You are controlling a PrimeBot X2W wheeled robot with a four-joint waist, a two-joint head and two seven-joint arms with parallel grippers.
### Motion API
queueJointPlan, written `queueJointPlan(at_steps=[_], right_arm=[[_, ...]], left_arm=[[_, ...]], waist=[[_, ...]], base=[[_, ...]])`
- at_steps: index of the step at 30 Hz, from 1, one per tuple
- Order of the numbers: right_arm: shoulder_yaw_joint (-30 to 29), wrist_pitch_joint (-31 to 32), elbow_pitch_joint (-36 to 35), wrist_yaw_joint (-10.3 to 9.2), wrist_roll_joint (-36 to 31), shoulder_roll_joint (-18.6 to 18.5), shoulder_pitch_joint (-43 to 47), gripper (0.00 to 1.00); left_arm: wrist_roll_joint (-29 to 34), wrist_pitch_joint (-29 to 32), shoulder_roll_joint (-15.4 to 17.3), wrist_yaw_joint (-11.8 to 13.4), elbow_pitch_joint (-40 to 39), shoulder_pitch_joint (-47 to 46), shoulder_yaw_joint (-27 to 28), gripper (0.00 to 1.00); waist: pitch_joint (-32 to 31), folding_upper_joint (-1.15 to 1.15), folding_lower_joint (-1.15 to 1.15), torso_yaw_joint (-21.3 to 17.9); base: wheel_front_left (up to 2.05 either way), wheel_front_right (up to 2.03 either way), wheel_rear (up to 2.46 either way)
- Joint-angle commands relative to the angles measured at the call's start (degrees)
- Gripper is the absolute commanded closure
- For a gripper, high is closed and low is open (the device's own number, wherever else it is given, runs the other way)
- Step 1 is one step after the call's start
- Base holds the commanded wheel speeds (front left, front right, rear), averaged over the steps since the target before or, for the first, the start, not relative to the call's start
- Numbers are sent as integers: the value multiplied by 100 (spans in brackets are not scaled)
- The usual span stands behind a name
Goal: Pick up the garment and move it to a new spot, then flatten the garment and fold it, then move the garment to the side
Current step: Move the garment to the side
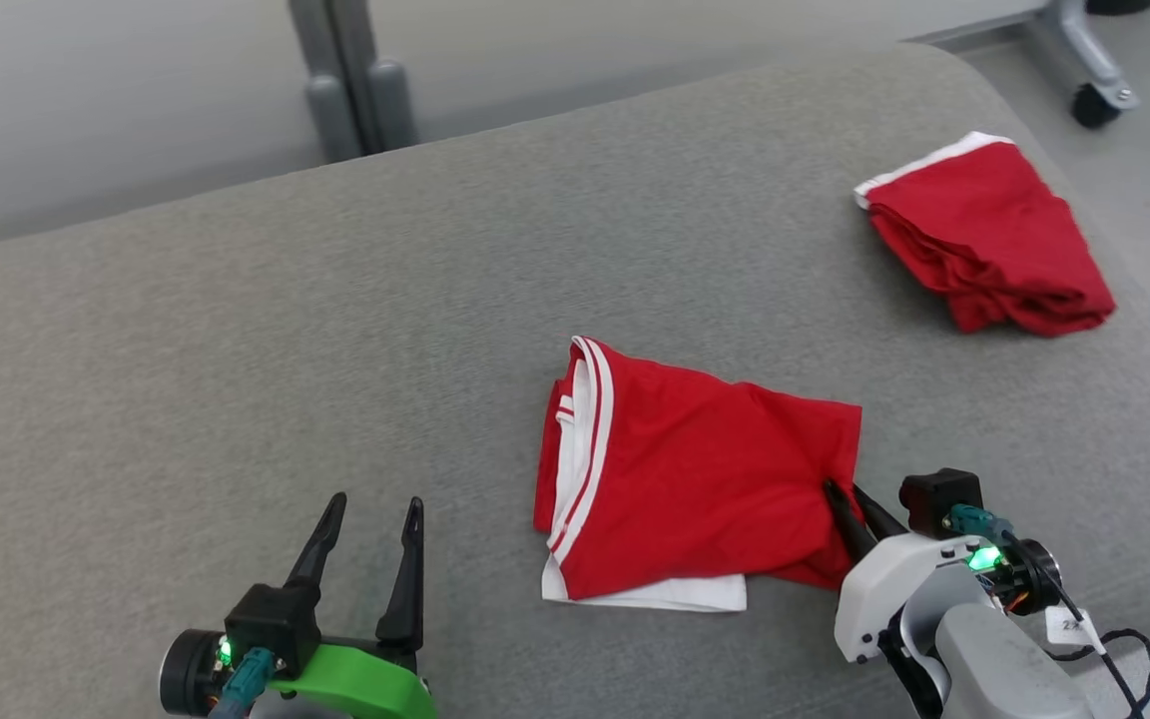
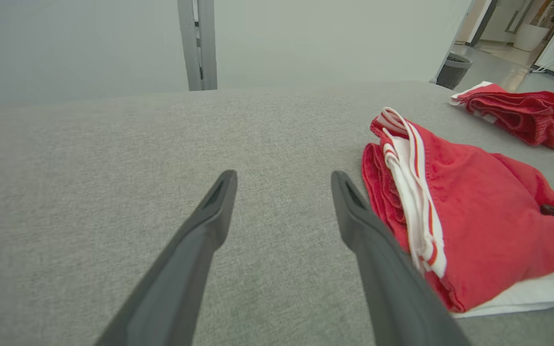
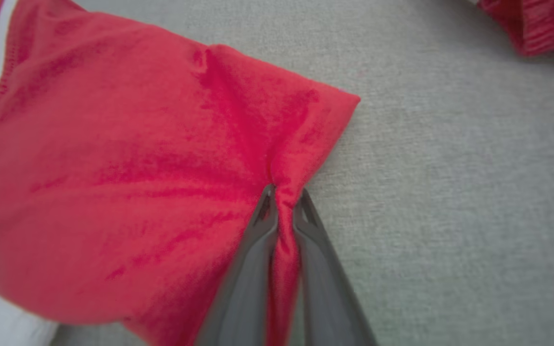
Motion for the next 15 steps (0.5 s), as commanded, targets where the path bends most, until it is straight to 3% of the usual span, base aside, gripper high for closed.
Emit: queueJointPlan(at_steps=[1, 6, 11, 15], right_arm=[[-67, 9, -27, -23, -31, -51, 182, 100], [-200, 7, -249, -21, -32, -45, 350, 100], [-384, 6, -589, -20, -71, -33, 424, 100], [-150, 6, -852, -19, -124, -29, 169, 100]], left_arm=[[21, 4, 31, -19, -9, -81, -34, 0], [-55, 3, 90, -18, 7, -134, -160, 0], [-108, 4, 220, -18, 57, -218, -356, 0], [-140, 4, 325, -18, 43, -222, -374, 0]], waist=[[31, 0, 0, -1425], [149, 0, 0, -1872], [281, 0, 0, -1930], [398, 0, 0, -1936]], base=[[0, 0, 0], [0, 0, 0], [0, 0, 0], [0, 0, 0]])
